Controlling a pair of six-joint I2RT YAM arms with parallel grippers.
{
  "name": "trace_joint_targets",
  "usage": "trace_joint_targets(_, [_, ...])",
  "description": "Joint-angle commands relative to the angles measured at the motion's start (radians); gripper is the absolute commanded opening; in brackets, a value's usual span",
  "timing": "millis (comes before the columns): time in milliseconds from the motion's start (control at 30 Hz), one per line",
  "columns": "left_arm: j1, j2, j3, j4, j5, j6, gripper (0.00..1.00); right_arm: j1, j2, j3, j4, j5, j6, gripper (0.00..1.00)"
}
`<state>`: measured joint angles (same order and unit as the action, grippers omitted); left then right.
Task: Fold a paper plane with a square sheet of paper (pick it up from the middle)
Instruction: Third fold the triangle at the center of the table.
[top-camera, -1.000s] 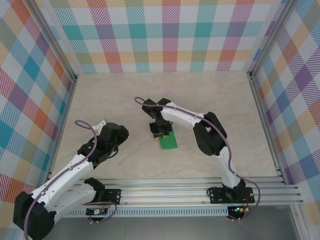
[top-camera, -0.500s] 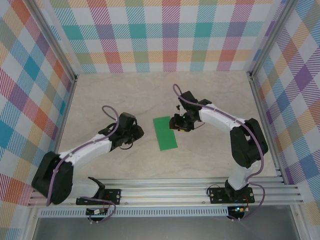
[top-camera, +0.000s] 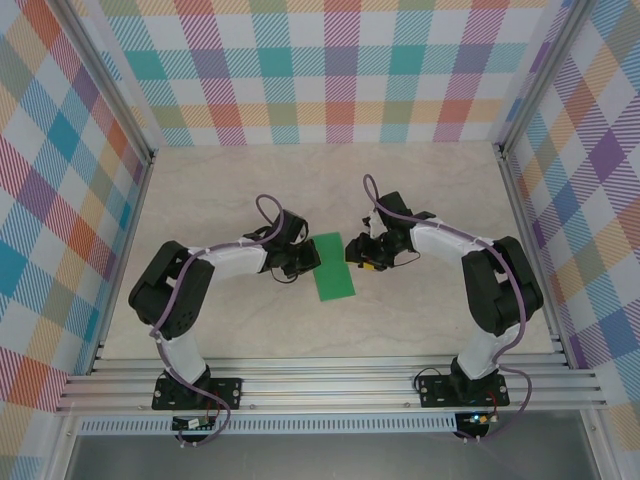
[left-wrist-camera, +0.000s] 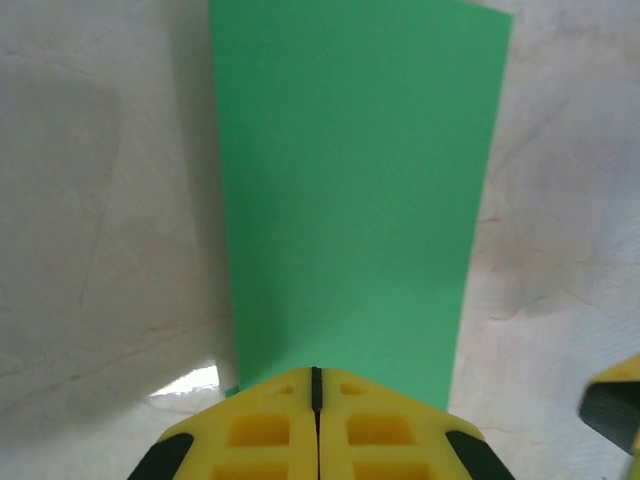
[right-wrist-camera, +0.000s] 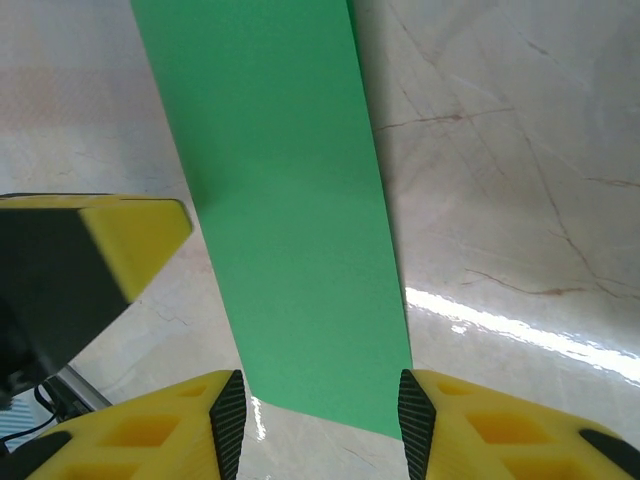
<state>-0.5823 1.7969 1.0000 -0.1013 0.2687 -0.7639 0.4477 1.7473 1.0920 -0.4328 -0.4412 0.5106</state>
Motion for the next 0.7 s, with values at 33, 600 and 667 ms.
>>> trace_joint_targets(33, [-0.013, 0.038, 0.020, -0.036, -0.012, 0.024, 0.03, 0.005, 0.033, 0.014, 0.024, -0.042, -0.030, 0.46])
trace_joint_targets(600, [-0.006, 0.016, -0.046, 0.000, -0.005, 0.032, 0.03, 0.008, 0.162, 0.077, 0.032, -0.094, -0.057, 0.47])
trace_joint_targets(667, [-0.003, 0.016, -0.047, 0.001, -0.001, 0.031, 0.03, 0.008, 0.168, 0.095, 0.019, -0.077, -0.066, 0.46])
